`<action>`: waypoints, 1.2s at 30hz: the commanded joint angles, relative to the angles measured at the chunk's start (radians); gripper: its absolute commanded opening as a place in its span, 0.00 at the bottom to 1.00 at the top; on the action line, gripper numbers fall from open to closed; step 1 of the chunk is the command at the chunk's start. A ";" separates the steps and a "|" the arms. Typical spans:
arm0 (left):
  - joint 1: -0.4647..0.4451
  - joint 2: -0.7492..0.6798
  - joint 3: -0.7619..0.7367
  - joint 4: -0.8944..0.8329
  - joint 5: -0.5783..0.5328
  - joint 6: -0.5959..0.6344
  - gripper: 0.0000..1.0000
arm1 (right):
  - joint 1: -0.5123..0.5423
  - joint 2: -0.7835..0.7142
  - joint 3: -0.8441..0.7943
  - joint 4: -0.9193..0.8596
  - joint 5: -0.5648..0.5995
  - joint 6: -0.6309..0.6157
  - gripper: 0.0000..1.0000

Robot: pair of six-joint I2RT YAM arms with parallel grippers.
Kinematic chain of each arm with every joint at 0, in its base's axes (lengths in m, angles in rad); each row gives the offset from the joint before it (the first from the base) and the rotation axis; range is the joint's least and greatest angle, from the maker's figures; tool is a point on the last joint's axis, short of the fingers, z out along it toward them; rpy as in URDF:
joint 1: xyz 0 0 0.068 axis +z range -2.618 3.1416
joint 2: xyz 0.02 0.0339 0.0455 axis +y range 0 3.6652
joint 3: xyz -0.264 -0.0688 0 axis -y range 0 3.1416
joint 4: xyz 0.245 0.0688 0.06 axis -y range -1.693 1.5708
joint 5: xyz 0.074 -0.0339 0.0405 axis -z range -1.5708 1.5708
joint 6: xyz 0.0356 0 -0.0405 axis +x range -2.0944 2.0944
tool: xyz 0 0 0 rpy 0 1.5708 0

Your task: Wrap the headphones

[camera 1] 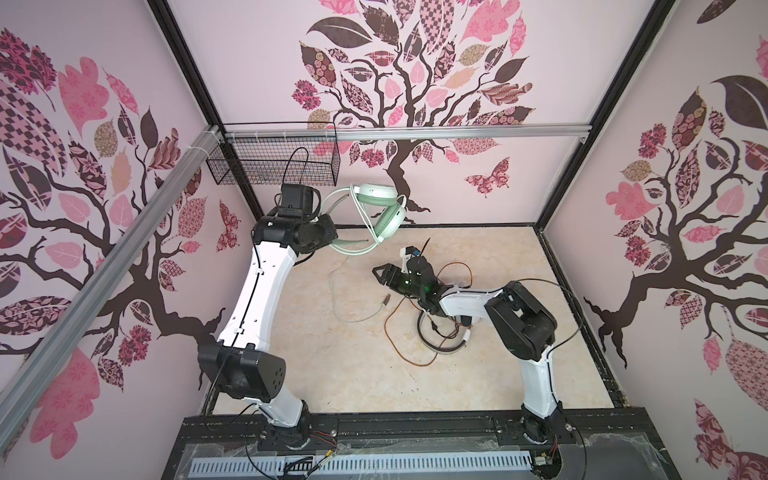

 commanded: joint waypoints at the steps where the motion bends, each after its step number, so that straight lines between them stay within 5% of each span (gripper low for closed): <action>1: 0.001 -0.035 -0.014 0.080 0.037 -0.017 0.00 | -0.035 0.144 0.126 0.108 -0.032 0.092 0.70; 8: 0.002 -0.035 -0.013 0.080 0.034 -0.017 0.00 | -0.052 0.466 0.556 -0.053 -0.175 0.172 0.68; 16: 0.007 -0.031 -0.017 0.080 0.035 -0.015 0.00 | -0.041 0.609 0.769 -0.094 -0.169 0.294 0.66; 25: 0.006 -0.037 -0.018 0.082 0.039 -0.017 0.00 | -0.012 0.749 0.939 -0.085 -0.010 0.447 0.66; 36: 0.007 -0.042 -0.023 0.082 0.049 -0.016 0.00 | -0.024 0.788 0.993 -0.072 0.194 0.384 0.37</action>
